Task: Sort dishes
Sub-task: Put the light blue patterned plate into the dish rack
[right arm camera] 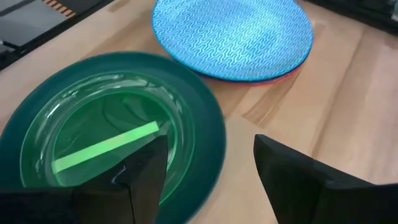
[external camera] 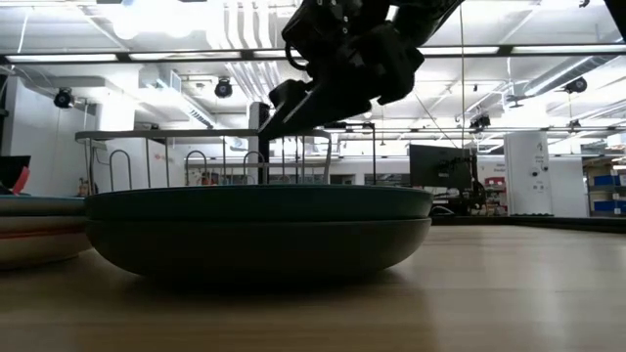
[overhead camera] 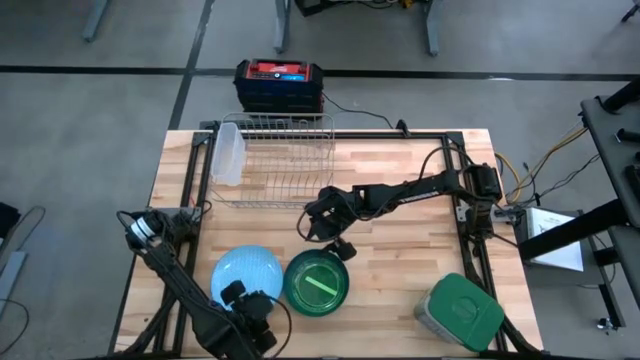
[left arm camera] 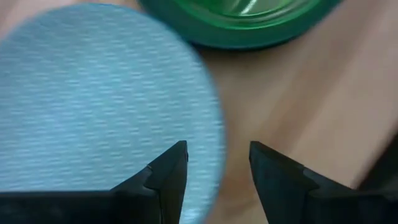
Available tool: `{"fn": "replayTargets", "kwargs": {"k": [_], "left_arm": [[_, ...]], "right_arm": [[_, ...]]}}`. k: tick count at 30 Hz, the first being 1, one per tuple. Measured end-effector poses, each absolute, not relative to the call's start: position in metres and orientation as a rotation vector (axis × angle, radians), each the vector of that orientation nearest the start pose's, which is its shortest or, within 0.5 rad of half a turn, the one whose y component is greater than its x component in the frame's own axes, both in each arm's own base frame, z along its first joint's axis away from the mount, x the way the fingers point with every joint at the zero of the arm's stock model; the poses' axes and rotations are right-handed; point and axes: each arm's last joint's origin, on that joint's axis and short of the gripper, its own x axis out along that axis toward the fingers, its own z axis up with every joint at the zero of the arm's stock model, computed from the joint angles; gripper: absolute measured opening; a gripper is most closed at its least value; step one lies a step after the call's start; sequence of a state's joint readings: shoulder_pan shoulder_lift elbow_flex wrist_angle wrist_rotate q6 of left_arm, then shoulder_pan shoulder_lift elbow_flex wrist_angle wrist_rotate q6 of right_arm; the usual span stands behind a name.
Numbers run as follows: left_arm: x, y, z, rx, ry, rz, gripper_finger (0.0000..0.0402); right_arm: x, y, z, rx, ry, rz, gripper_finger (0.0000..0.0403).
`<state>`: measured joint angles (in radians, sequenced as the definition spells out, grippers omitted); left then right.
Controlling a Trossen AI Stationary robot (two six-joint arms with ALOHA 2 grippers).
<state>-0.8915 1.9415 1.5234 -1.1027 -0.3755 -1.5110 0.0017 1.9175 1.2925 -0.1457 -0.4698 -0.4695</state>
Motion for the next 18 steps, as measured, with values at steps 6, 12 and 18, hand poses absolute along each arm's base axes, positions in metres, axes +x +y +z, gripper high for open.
{"fn": "replayTargets", "kwargs": {"k": [6,12,18], "left_arm": [[0.244,-0.286,0.199,-0.403,1.139,0.519,0.0163],[0.247,-0.291,0.172,-0.346,1.187,0.577,0.0163],[0.247,-0.292,0.162,-0.325,1.209,0.603,0.0162]], "right_arm": [[0.408,0.014,0.188,-0.256,0.651,0.618,0.0220],[0.406,0.014,0.185,-0.253,0.659,0.621,0.0225],[0.406,0.014,0.184,-0.253,0.660,0.620,0.0224]]}}
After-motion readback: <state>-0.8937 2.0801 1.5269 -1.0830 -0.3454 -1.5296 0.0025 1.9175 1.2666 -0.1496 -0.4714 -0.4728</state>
